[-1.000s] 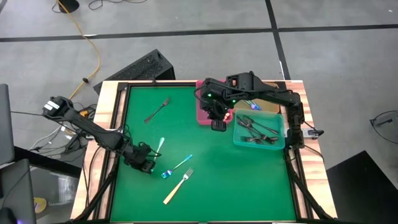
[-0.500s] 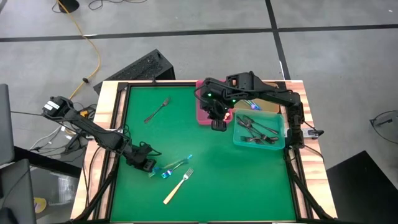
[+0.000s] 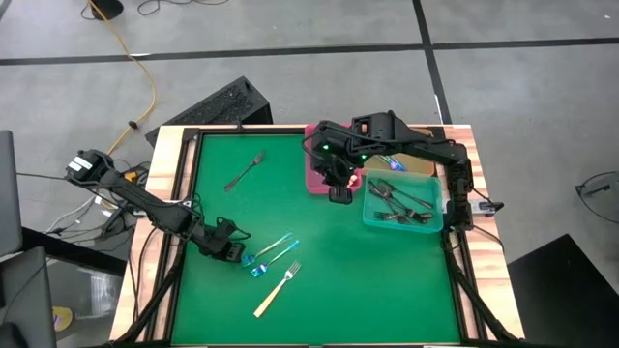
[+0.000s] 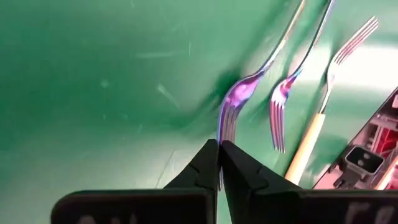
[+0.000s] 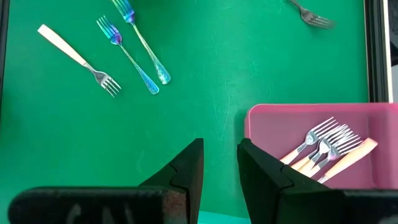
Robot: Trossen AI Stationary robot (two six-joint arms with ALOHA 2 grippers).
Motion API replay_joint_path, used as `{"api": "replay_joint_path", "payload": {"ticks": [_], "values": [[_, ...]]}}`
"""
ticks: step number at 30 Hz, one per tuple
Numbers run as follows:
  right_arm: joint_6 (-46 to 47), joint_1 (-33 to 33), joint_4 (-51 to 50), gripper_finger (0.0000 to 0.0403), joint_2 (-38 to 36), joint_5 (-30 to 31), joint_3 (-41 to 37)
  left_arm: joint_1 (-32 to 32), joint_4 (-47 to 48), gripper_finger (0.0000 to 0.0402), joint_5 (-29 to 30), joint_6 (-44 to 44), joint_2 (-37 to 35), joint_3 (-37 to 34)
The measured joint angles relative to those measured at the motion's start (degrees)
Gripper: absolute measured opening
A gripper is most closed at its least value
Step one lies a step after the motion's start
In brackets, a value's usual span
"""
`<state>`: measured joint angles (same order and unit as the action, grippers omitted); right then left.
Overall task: Sort silverware by color (type)
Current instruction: Put the blue fork into the orange bin
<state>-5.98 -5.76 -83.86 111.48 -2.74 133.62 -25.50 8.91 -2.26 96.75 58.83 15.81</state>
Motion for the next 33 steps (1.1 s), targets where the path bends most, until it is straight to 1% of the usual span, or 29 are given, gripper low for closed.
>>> {"api": "replay_joint_path", "payload": {"ticks": [6,13,19,21,23,25,28,30,33], "values": [[-1.8,0.2,3.6,0.0121,0.0,0.0,0.0,1.1,-1.7,0.0000,1.8,-0.2,0.0,0.0],[-7.9,2.6,7.3,0.0121,1.1,-0.1,-0.1,6.3,-5.9,0.0000,1.4,-4.8,0.0,0.0],[-10.1,4.0,9.4,0.0121,5.9,-0.1,-0.1,11.3,-6.3,0.0000,1.0,-7.7,0.0,0.0],[-10.7,4.3,11.8,0.0121,7.9,-0.2,0.0,13.2,-6.5,0.0000,1.0,-8.8,0.0,0.0],[-10.7,4.4,11.5,0.0121,9.2,-0.1,-0.2,14.9,-7.4,0.0000,0.6,-9.9,0.0,0.0],[-10.7,4.7,15.1,0.0121,11.3,-0.2,0.2,16.4,-7.8,0.0000,0.5,-10.5,0.0,0.0],[-11.2,4.9,15.1,0.0121,13.4,-0.2,-0.1,18.2,-9.8,0.0000,0.2,-11.7,0.0,0.1],[-11.8,4.9,18.7,0.0121,14.3,-1.4,0.0,19.6,-10.0,0.0000,0.1,-11.9,0.0,0.1],[-12.1,4.7,19.1,0.0121,15.1,-3.1,0.0,21.6,-10.5,0.0000,0.2,-12.2,0.0,0.1]]}}
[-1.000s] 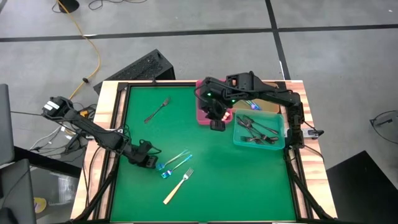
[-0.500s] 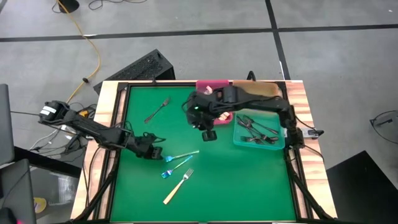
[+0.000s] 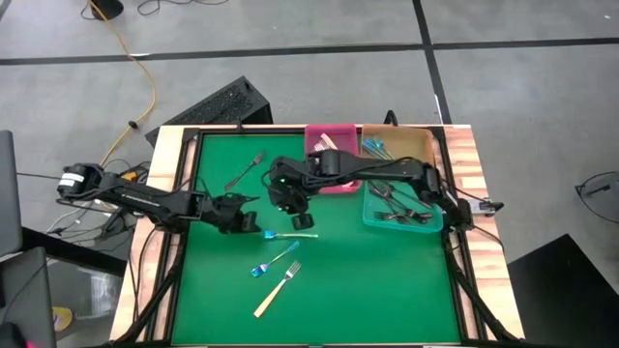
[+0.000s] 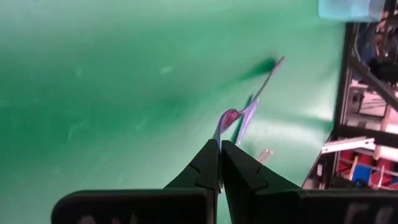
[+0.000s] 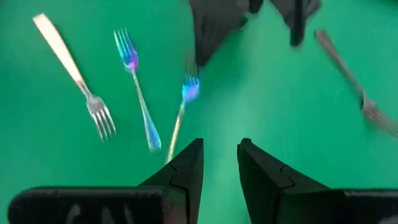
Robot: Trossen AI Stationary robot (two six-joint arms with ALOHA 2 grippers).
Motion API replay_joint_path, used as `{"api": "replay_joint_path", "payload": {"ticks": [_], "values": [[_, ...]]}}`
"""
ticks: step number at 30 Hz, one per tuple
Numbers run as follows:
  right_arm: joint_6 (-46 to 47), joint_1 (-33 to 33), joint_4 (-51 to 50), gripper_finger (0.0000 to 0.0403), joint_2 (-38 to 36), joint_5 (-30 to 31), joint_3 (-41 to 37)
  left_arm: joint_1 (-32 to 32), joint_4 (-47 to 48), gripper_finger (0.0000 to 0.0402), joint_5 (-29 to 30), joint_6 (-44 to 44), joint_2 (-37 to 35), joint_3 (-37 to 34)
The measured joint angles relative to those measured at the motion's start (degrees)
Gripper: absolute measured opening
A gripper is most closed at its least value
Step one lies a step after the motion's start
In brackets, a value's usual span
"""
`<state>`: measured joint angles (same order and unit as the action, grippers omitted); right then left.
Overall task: Sort silverware by color (type)
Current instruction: Put the blue fork into the orange bin
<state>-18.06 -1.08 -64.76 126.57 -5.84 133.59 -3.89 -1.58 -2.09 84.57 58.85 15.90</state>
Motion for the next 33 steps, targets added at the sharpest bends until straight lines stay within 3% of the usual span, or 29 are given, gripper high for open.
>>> {"api": "replay_joint_path", "payload": {"ticks": [13,20,28,33], "values": [[4.6,1.1,0.2,0.0121,2.3,0.3,-0.1,5.2,-1.0,0.0000,1.9,0.1,0.4,0.0],[6.8,4.2,3.5,0.0119,5.5,5.5,0.0,5.6,-0.5,0.0000,2.3,0.1,0.4,0.0],[16.0,5.4,3.3,0.0117,8.8,8.8,-0.1,5.6,-0.5,0.0000,4.4,-0.3,0.4,0.0],[18.7,5.3,0.4,0.0139,10.5,7.8,0.0,5.5,-0.9,0.0000,4.8,-1.0,0.4,0.0]]}}
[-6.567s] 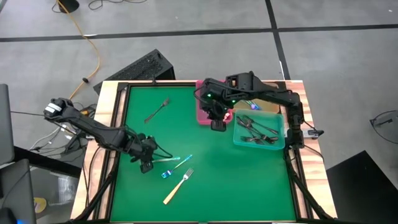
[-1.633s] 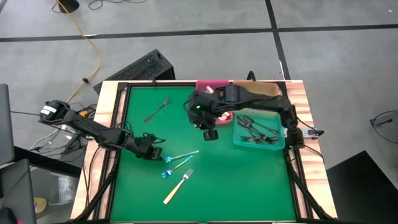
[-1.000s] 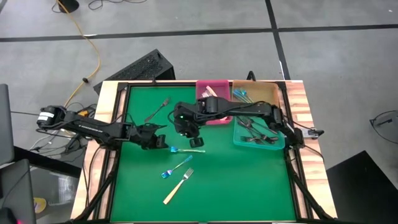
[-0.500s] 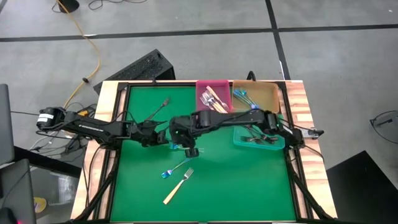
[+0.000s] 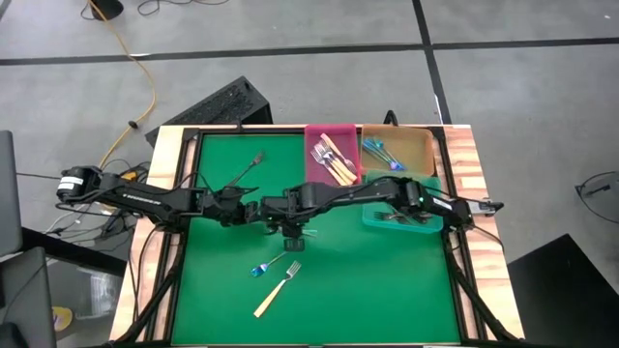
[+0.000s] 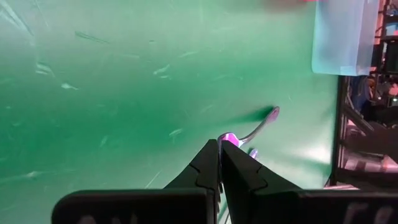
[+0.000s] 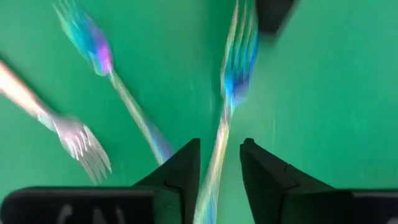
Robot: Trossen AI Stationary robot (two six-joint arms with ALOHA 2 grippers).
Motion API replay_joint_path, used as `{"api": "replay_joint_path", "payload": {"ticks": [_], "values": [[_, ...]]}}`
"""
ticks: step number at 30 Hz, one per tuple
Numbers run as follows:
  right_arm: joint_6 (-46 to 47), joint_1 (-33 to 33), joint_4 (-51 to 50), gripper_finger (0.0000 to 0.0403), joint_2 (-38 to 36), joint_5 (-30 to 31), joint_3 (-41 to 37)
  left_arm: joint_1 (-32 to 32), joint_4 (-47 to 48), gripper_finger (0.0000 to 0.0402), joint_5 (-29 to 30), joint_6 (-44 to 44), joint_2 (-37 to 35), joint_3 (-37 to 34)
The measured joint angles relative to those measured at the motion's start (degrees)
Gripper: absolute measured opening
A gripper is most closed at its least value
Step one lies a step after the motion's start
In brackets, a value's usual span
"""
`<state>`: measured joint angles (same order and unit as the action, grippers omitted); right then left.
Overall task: Sort silverware by color (type)
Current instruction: Put the blue fork into the orange bin
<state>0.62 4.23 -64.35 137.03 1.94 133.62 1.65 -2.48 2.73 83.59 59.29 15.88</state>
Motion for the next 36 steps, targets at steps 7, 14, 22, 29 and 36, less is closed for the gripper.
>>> {"api": "replay_joint_path", "payload": {"ticks": [7,14,22,29,36], "values": [[3.3,0.1,2.1,0.0216,3.9,-1.6,0.0,0.0,0.0,0.0000,0.4,-0.4,0.0,0.0],[3.4,0.4,5.6,0.0238,6.1,4.3,-0.1,0.0,0.4,0.0000,0.3,-0.9,0.0,0.0],[-0.4,0.2,7.6,0.0228,5.8,4.5,0.0,0.0,0.6,0.0000,0.1,-1.9,0.0,0.0],[-3.5,-0.4,7.9,0.0222,5.8,4.1,0.0,0.0,2.3,0.0000,0.6,-2.6,0.0,0.0],[-6.5,-0.9,8.3,0.0222,5.8,2.4,0.0,0.0,2.2,0.0000,0.6,-3.3,0.0,0.0]]}}
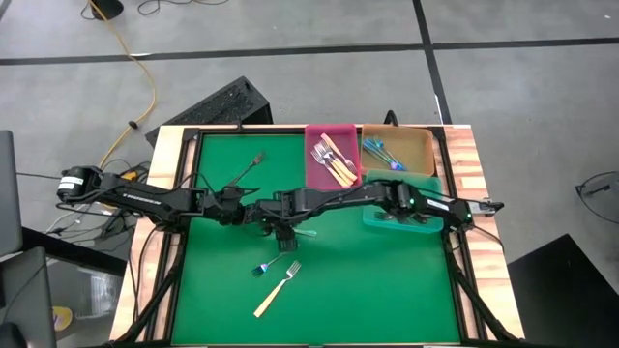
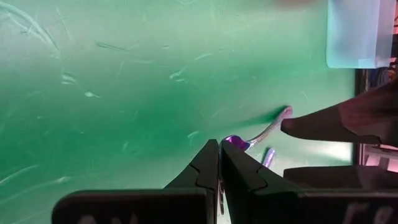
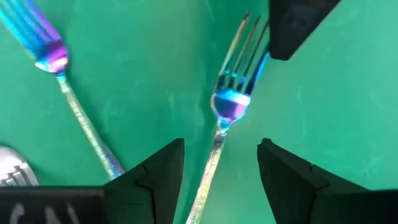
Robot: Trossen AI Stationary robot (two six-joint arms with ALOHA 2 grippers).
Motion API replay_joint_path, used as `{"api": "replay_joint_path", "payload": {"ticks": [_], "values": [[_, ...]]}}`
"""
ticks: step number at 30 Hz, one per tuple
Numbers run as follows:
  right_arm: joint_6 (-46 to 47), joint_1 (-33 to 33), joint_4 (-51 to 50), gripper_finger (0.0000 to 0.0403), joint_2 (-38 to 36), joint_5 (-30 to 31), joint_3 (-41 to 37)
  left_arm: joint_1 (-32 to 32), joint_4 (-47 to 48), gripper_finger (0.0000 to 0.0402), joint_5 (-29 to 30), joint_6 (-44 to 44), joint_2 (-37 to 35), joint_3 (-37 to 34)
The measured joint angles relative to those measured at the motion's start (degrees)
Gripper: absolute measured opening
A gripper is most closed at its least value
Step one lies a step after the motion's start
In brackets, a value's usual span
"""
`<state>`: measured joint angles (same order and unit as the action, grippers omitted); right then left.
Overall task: Sort silverware by color (type)
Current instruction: Put the blue fork into the orange bin
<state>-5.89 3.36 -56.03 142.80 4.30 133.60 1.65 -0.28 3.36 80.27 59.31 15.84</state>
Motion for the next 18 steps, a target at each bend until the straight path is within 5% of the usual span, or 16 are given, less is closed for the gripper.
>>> {"api": "replay_joint_path", "payload": {"ticks": [11,18], "values": [[-0.2,-1.4,-1.4,0.0222,0.0,-3.0,0.0,0.0,-0.4,0.0001,4.4,-2.7,0.0,0.0],[-0.2,-1.7,-2.1,0.0222,0.0,-3.0,0.0,0.0,-0.1,0.0042,4.0,-3.3,0.0,0.0]]}}
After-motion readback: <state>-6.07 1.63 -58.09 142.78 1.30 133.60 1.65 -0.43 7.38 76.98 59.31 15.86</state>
